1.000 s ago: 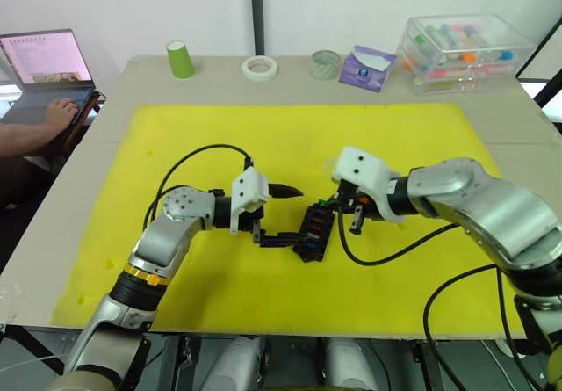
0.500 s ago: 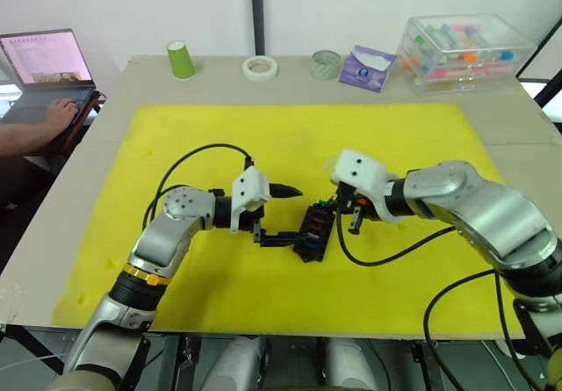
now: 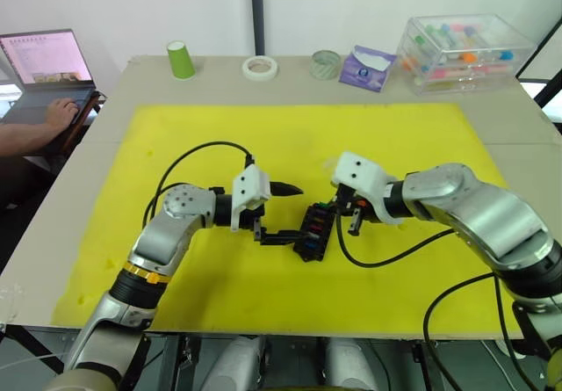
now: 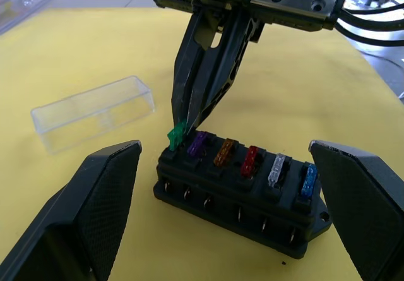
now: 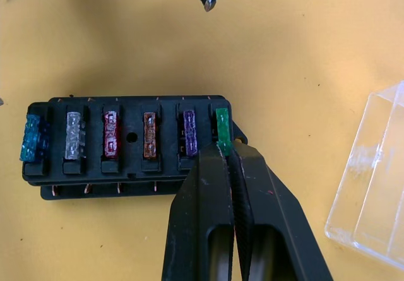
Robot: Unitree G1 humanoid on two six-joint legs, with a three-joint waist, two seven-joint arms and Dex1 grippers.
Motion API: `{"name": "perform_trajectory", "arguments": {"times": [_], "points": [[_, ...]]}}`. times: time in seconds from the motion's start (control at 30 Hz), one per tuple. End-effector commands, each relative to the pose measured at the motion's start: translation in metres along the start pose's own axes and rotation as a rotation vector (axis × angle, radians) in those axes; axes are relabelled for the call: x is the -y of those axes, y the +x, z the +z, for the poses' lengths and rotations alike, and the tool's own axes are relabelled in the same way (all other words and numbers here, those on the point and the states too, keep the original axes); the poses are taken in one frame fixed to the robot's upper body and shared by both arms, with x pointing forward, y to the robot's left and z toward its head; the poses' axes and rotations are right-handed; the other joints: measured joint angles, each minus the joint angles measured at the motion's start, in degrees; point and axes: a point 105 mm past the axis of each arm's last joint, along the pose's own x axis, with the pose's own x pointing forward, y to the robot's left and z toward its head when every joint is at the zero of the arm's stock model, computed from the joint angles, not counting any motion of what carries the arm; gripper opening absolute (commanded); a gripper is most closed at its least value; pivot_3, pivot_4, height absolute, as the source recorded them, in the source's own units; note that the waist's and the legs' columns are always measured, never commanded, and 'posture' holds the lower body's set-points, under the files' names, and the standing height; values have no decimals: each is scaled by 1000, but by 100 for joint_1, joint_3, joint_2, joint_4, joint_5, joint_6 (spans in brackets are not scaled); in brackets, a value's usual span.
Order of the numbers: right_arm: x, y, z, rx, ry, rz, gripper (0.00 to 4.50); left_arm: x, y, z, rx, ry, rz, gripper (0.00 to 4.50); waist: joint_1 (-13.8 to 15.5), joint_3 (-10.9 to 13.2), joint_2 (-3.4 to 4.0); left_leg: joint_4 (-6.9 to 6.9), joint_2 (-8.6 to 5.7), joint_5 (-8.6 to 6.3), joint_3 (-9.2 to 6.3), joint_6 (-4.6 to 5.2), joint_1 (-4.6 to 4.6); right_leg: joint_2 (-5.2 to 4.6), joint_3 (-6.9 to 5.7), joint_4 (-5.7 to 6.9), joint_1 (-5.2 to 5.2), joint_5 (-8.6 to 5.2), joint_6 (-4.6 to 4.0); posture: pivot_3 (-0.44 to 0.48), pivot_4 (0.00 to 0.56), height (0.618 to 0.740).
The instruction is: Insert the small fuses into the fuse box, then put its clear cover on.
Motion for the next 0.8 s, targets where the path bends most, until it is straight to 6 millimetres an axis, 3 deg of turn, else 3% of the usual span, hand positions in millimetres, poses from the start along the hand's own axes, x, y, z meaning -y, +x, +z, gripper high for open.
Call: {"name": "perform_trajectory", "arguments": {"times": [0.03,0.8], "points": [[3,-2,6,27,-15,-19,0,-1,-1,9,10,34,0,4473,-1,0,0,0,0,0,0,0,0,0,0,0,0,0,0,0,150,740],[-1,1,2,7,-39,11,0,-3,-2,9,5,32,7,4473,0,0,0,0,0,0,0,0,0,1,0,0,0,0,0,0,150,740]]}}
